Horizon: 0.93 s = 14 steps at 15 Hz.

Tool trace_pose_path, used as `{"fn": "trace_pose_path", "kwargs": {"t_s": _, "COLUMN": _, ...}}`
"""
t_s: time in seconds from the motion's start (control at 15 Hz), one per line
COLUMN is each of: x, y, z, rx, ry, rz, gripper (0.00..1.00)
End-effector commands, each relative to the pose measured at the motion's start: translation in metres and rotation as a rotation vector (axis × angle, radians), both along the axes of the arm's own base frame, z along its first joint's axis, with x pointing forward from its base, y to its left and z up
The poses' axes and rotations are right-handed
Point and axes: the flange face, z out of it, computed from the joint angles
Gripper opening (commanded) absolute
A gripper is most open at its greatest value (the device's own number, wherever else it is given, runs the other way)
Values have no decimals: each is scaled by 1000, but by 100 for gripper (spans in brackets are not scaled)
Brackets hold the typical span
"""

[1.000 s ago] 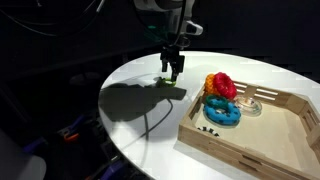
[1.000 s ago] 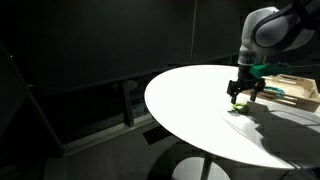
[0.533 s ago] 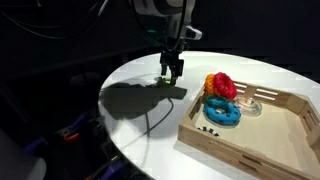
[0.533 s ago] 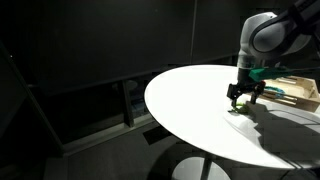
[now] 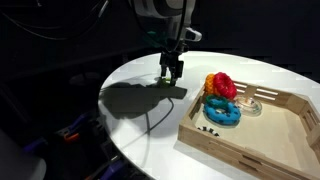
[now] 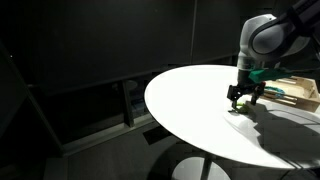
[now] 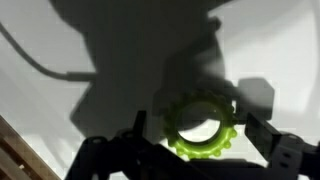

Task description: Put the light green ring on the tray

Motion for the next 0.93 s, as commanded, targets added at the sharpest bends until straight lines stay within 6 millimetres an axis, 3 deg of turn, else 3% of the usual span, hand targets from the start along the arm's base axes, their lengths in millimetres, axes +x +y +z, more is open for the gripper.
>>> {"fn": "trace_pose_path", "kwargs": {"t_s": 0.0, "x": 6, "y": -2, "z": -1, "rx": -18, "ry": -7, "rz": -3, "gripper": 100}}
{"fn": "trace_pose_path", "kwargs": {"t_s": 0.27, "x": 6, "y": -2, "z": -5, "rx": -20, "ry": 1, "rz": -6, "gripper": 100}}
{"fn": "trace_pose_path", "kwargs": {"t_s": 0.33, "x": 6, "y": -3, "z": -6, "rx": -20, "ry": 1, "rz": -7, "gripper": 95}}
{"fn": "trace_pose_path", "kwargs": {"t_s": 0.4, "x": 6, "y": -3, "z": -6, "rx": -20, "ry": 0, "rz": -7, "gripper": 77}}
{"fn": "trace_pose_path", "kwargs": {"t_s": 0.53, "x": 6, "y": -3, "z": -3, "rx": -19, "ry": -4, "rz": -8, "gripper": 68}}
{"fn": "trace_pose_path", "kwargs": {"t_s": 0.67, "x": 7, "y": -3, "z": 6, "rx": -15, "ry": -19, "rz": -7, "gripper": 52}}
{"fn": "trace_pose_path", "kwargs": {"t_s": 0.87, "x": 11, "y": -3, "z": 24, "rx": -5, "ry": -44, "rz": -12, "gripper": 48}}
